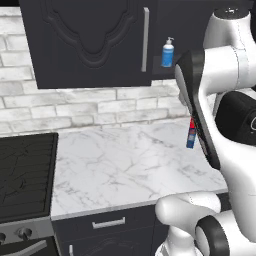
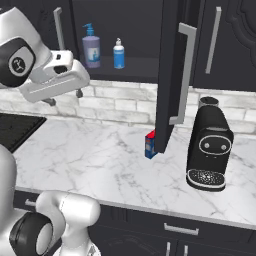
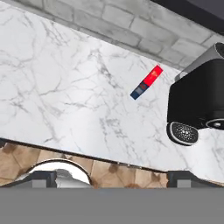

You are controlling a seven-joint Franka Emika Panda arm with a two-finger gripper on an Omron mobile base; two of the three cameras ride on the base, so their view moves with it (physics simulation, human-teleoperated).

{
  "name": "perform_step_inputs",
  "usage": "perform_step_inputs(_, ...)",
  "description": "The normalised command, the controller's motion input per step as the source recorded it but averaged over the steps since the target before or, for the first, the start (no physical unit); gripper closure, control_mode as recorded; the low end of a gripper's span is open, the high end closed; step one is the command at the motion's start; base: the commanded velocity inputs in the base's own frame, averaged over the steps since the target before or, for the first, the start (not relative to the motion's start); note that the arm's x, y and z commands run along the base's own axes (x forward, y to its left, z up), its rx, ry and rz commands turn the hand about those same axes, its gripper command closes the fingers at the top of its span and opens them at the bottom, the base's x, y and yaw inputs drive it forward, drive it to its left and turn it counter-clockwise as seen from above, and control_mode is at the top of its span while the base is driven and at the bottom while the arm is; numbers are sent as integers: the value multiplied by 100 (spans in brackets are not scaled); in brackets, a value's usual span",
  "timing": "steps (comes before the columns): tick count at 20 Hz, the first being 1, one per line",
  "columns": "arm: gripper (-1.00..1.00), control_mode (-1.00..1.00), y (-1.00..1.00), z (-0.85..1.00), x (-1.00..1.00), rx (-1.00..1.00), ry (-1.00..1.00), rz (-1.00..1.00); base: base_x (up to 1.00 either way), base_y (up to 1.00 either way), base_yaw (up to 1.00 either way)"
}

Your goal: Pick the soap dispenser and soap dispenser from the cabinet and place them on the counter.

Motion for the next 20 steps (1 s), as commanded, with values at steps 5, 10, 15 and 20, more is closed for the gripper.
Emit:
perform_step_inputs(5, -100, -100, 20, 12, 11, 7, -24, -1, 0, 0, 0)
perform_step_inputs(10, -100, -100, 37, 23, 16, 2, -17, -1, 0, 0, 0)
perform_step_inputs(15, -100, -100, 31, 20, 24, 0, -14, -1, 0, 0, 0)
perform_step_inputs(20, -100, -100, 28, 19, 34, 0, -10, 0, 0, 0, 0)
